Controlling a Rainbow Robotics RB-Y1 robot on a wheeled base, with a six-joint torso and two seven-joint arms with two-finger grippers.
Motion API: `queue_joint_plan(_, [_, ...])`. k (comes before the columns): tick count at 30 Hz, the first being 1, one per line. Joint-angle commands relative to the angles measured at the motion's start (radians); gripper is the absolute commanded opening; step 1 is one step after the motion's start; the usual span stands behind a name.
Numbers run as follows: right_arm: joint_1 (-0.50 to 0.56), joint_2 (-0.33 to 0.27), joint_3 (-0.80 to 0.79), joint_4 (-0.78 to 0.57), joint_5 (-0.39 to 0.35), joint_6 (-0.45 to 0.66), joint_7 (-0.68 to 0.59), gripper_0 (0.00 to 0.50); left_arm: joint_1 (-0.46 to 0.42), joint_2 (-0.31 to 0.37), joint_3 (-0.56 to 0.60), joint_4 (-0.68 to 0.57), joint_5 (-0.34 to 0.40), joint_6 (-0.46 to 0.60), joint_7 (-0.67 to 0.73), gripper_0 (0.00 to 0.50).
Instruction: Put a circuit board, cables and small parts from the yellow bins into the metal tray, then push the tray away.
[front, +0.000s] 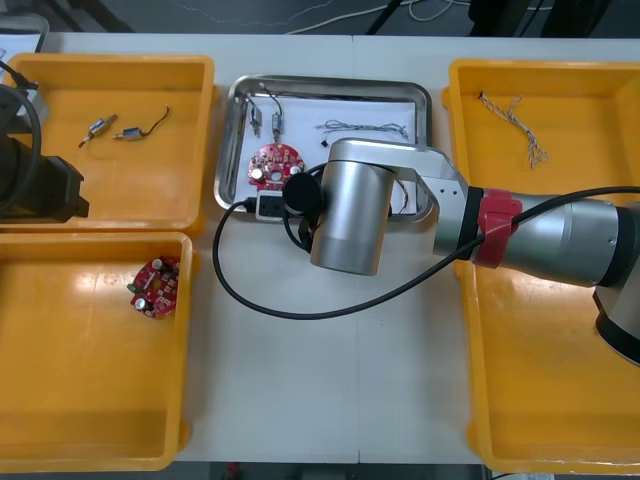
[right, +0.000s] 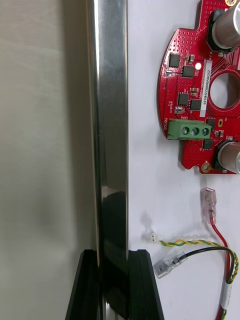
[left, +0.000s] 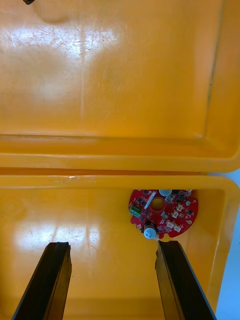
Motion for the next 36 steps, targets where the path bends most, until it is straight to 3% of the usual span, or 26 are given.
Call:
queue_joint_plan(1, [-0.055,0.008,-0.028,0.048,-0.007,-0.042,0.061,0.000,0.014,0.031,0.025,-0.029,-0.007,-0.011,-0.046,0.500])
queue_joint_plan(36, [-0.122,0.008,-0.028,0.289,0.002,-0.355,0.217,0.000,0.014,0.031,0.025,-0.029,-0.007,-0.011,-0.046,0.500])
